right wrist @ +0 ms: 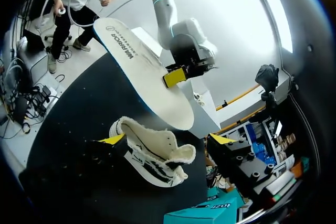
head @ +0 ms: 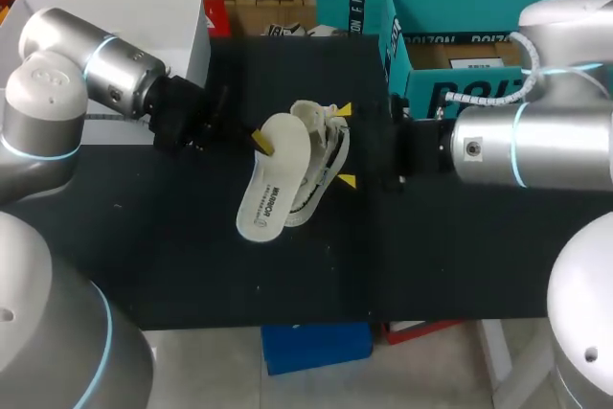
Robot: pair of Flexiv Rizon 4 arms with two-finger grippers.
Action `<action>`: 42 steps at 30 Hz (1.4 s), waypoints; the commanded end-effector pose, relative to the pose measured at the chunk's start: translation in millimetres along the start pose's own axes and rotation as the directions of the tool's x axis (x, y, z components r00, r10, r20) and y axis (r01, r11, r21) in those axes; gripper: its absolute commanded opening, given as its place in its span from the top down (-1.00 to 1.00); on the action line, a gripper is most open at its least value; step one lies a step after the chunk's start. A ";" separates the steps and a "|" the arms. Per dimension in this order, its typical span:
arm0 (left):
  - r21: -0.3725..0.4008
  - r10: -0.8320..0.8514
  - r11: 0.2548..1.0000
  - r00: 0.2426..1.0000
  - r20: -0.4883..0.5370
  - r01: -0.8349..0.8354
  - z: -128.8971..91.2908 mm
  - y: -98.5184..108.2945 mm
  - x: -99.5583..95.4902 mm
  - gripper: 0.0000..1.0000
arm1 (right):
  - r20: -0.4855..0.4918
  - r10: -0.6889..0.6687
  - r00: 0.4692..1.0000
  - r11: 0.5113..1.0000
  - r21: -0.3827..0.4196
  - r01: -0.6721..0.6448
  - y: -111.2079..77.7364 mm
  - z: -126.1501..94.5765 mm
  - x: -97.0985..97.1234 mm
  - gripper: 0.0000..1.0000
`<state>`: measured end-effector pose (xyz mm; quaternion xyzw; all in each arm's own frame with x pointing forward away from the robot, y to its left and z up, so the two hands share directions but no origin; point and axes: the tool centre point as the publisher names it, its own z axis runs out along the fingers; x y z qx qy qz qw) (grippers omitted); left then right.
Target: Take the shoe out of the shoebox, open the shoe tongue, remove and reinsert the insole, then place the shoe into the shoebox
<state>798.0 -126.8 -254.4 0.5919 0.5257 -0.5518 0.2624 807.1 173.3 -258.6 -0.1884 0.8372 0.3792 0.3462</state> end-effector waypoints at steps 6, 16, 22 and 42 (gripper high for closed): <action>-0.013 0.002 1.000 1.000 0.006 -0.002 0.0 -1.9 3.1 1.00 | -0.141 0.000 0.990 1.000 0.002 0.000 0.6 0.5 -3.4 -1.00; -0.017 0.008 1.000 1.000 0.002 -0.008 0.6 -2.0 3.3 1.00 | -0.193 0.134 0.972 0.983 0.147 -0.107 -8.3 -0.4 -5.7 -1.00; -0.017 0.009 1.000 1.000 0.001 -0.009 1.3 -1.6 2.9 1.00 | -0.203 0.188 0.961 0.963 0.231 -0.139 -15.9 -8.9 -16.3 -1.00; -0.010 0.017 1.000 1.000 0.000 -0.017 5.8 -2.3 -1.3 1.00 | -0.099 0.204 0.974 0.963 0.197 -0.182 -23.6 -17.8 -35.8 -1.00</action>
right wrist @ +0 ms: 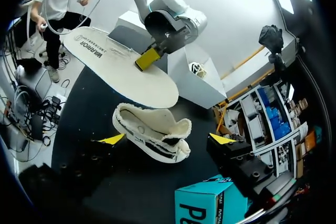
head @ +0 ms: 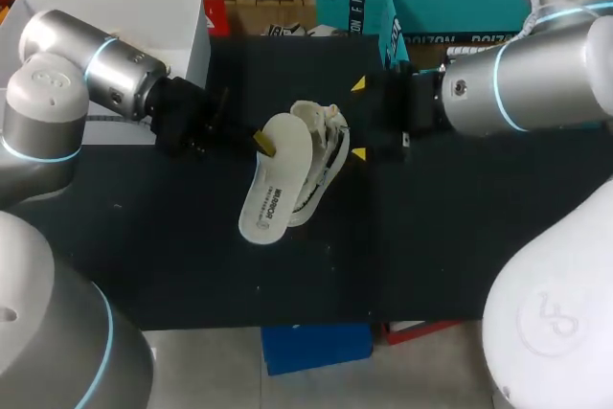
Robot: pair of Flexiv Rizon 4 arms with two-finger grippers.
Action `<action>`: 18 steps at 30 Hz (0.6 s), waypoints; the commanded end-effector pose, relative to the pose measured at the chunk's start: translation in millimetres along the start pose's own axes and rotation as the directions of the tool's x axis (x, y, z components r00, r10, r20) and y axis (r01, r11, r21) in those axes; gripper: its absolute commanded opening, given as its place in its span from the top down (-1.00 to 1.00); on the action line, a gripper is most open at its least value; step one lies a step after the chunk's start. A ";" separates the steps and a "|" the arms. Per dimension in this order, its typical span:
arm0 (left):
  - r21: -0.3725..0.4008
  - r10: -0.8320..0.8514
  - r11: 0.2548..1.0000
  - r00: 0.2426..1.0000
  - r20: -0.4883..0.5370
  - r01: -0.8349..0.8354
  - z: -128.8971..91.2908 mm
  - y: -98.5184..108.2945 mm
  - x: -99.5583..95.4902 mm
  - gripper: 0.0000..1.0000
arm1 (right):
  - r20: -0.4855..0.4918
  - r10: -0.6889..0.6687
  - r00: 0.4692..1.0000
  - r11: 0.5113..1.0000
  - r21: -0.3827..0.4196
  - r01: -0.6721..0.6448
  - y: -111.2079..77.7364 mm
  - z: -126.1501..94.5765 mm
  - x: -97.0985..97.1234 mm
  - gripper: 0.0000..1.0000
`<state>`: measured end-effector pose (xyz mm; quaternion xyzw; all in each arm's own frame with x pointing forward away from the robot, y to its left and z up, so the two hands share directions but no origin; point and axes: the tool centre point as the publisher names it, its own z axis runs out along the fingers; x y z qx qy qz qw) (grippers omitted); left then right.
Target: Take the shoe out of the shoebox, open the shoe tongue, remove and reinsert the insole, then place the shoe into the shoebox
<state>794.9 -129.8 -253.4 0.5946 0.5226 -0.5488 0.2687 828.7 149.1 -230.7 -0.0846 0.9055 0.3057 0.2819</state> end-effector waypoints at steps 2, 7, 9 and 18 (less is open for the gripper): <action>-0.003 0.003 1.000 1.000 -0.001 -0.003 3.2 -0.4 0.0 1.00 | 0.019 -0.035 0.999 0.997 -0.063 0.037 -6.9 6.8 -9.3 -1.00; -0.003 0.003 1.000 1.000 0.004 -0.003 3.1 -1.0 0.3 1.00 | 0.152 -0.126 0.980 0.979 -0.143 0.148 -3.1 8.8 -12.0 -1.00; -0.005 0.001 1.000 1.000 0.007 -0.001 2.1 -0.9 1.2 1.00 | 0.227 -0.153 0.962 0.967 -0.168 0.194 -0.2 8.4 -10.6 -1.00; 0.000 -0.006 1.000 1.000 0.010 0.006 4.8 -1.7 2.9 1.00 | 0.455 -0.067 0.888 0.929 -0.295 0.222 12.8 14.9 -14.1 -1.00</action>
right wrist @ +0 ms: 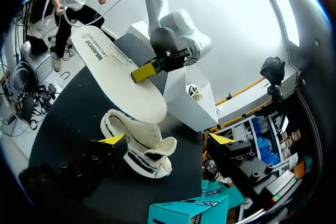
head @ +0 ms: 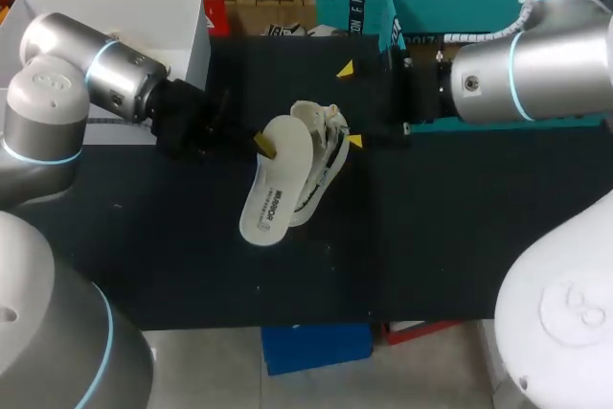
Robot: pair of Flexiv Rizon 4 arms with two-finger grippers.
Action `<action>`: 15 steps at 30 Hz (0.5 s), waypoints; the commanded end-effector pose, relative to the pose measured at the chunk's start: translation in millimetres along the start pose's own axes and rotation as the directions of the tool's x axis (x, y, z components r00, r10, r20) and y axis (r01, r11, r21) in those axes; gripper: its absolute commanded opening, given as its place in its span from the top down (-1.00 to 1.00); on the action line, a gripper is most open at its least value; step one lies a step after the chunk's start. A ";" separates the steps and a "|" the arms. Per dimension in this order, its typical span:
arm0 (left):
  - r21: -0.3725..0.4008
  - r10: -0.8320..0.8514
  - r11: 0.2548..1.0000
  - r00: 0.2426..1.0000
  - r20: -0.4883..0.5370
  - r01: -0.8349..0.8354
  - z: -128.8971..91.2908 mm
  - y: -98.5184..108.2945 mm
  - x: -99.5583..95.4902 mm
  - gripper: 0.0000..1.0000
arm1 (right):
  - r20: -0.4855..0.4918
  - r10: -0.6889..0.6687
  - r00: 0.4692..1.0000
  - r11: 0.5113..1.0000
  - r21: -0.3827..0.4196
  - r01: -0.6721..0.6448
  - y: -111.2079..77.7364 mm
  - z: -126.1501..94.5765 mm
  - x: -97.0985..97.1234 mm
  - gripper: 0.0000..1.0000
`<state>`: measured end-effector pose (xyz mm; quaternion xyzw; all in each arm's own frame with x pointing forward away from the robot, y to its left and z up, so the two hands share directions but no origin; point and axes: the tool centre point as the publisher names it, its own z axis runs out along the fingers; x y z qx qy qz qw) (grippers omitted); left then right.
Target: Take the shoe out of the shoebox, open the shoe tongue, remove and reinsert the insole, then place the shoe into the shoebox
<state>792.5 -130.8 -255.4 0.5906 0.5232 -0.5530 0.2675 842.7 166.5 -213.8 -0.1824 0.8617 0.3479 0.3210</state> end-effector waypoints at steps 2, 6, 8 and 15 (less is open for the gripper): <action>-0.002 0.003 1.000 1.000 0.003 -0.003 2.8 -0.3 1.1 1.00 | 0.483 0.025 0.875 0.980 -0.184 0.073 -3.8 7.8 3.2 -1.00; -0.002 0.002 1.000 1.000 0.004 -0.002 3.5 -0.5 1.4 1.00 | 0.608 0.010 0.794 0.955 -0.241 0.172 -2.2 7.4 -7.8 -1.00; -0.002 0.001 1.000 1.000 0.004 -0.001 3.8 -0.5 1.5 1.00 | 0.677 0.001 0.736 0.925 -0.281 0.256 1.0 4.8 -13.8 -1.00; -0.001 -0.002 1.000 1.000 0.003 0.002 4.0 -0.7 2.9 1.00 | 0.644 0.084 0.761 0.950 -0.283 0.134 -2.7 27.8 -31.6 -1.00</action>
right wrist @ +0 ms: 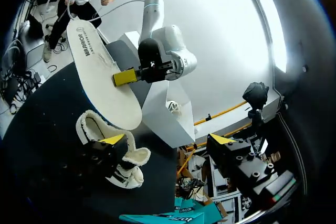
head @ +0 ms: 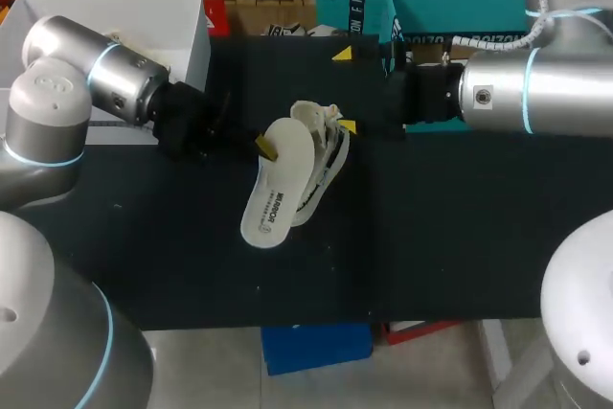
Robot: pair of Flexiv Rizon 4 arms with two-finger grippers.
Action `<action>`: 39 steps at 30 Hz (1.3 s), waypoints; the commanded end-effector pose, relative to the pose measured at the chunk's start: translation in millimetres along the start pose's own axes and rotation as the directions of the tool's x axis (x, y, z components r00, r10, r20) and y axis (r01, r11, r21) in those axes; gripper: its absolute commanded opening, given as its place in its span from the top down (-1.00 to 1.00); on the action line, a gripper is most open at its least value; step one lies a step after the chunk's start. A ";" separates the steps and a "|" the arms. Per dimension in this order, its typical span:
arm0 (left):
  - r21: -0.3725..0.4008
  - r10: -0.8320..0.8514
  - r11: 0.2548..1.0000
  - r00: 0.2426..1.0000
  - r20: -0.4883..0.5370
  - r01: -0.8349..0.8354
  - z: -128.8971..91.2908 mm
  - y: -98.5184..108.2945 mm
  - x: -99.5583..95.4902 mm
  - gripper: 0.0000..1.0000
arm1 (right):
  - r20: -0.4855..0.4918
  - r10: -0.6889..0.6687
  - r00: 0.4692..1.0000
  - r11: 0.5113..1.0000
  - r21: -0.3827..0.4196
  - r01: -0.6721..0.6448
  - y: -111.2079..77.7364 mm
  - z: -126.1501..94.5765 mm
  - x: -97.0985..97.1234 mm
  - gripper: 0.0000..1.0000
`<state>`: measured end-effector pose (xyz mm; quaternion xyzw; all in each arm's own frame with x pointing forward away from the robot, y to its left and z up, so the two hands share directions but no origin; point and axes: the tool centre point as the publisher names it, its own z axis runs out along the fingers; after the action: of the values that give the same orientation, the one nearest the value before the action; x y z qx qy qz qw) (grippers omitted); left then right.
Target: Take the shoe out of the shoebox, open the shoe tongue, remove and reinsert the insole, then place the shoe into the shoebox
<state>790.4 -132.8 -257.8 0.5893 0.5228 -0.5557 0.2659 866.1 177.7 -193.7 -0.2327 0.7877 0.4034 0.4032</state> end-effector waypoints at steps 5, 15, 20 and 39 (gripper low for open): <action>-0.011 0.000 1.000 1.000 0.001 0.000 -0.8 0.8 1.6 1.00 | 0.477 0.315 0.820 0.939 -0.031 -0.343 -25.3 27.5 9.6 -1.00; -0.009 -0.001 1.000 1.000 0.003 0.001 -0.9 1.4 3.0 1.00 | 0.513 0.376 0.771 0.847 0.146 -0.510 -33.6 20.9 14.0 -1.00; -0.011 0.000 1.000 1.000 0.005 0.000 -0.9 1.4 2.8 1.00 | 0.462 0.374 0.804 0.817 0.247 -0.521 -31.1 20.2 3.0 -1.00; -0.012 0.001 1.000 1.000 0.017 -0.001 -1.3 1.9 2.1 1.00 | 0.137 0.481 0.866 0.750 0.448 -0.487 -30.3 10.7 -4.9 -1.00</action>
<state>792.9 -130.9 -258.6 0.5831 0.5232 -0.5587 0.2722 893.0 173.1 -209.4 0.1020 0.8680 0.2945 0.3867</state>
